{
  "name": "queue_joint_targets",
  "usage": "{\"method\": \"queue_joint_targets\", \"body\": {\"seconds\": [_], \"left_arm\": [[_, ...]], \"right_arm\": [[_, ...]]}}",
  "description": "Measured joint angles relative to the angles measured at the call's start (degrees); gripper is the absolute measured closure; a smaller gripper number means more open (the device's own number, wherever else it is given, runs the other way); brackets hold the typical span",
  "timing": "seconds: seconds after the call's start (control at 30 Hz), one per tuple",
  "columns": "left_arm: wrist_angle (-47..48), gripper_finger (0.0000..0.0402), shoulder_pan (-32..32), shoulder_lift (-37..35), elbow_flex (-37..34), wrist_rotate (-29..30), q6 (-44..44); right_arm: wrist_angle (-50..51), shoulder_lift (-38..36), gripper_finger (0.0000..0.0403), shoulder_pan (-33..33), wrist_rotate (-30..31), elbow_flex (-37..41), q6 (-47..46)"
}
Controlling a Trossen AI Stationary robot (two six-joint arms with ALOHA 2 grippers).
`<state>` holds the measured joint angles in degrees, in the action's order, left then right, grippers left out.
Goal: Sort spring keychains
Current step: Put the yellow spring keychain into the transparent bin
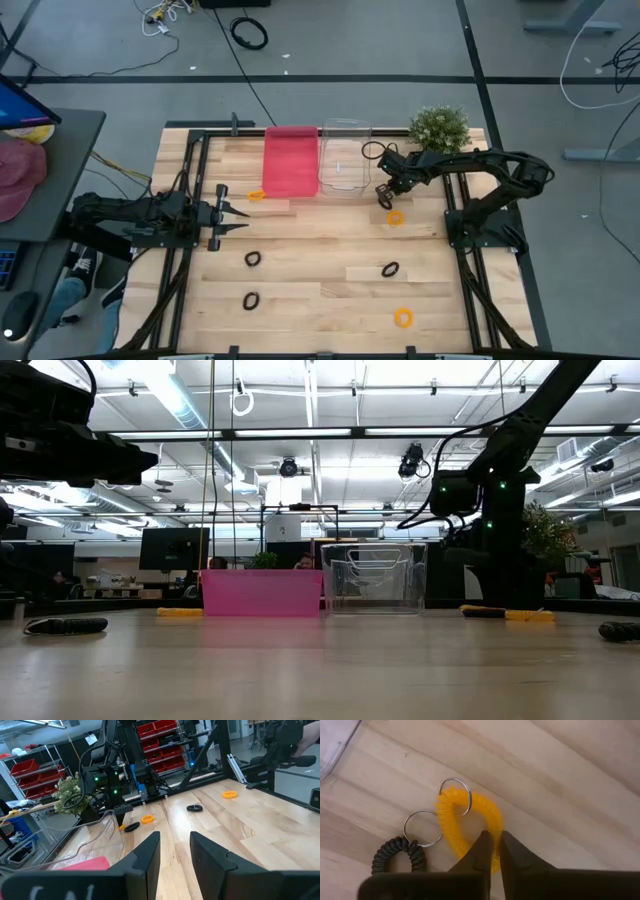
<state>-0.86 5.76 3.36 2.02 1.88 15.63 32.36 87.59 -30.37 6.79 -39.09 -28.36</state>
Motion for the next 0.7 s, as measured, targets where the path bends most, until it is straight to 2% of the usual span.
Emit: {"method": "queue_joint_targets", "body": {"seconds": [0.1,0.23,0.33,0.5,0.7], "left_arm": [[0.00,0.0289,-0.02,0.00,0.00,0.01,-0.01],[0.00,0.0289,-0.01,-0.01,0.00,0.00,-0.01],[0.00,0.0289,0.00,-0.01,0.00,0.01,0.00],[0.01,0.0289,-0.01,0.00,0.00,0.01,-0.01],[0.02,0.0289,-0.01,0.00,0.00,0.00,0.00]], "right_arm": [[0.36,0.00,0.0380,-0.02,0.00,0.00,0.21],[1.89,-0.66,0.0395,-0.04,-0.22,-0.86,3.00],[6.27,-1.78,0.0396,-0.09,0.58,-1.70,3.27],[7.77,-5.04,0.0396,0.51,6.35,-3.17,2.01],[3.65,-11.11,0.0396,2.03,8.69,-3.28,1.86]]}}
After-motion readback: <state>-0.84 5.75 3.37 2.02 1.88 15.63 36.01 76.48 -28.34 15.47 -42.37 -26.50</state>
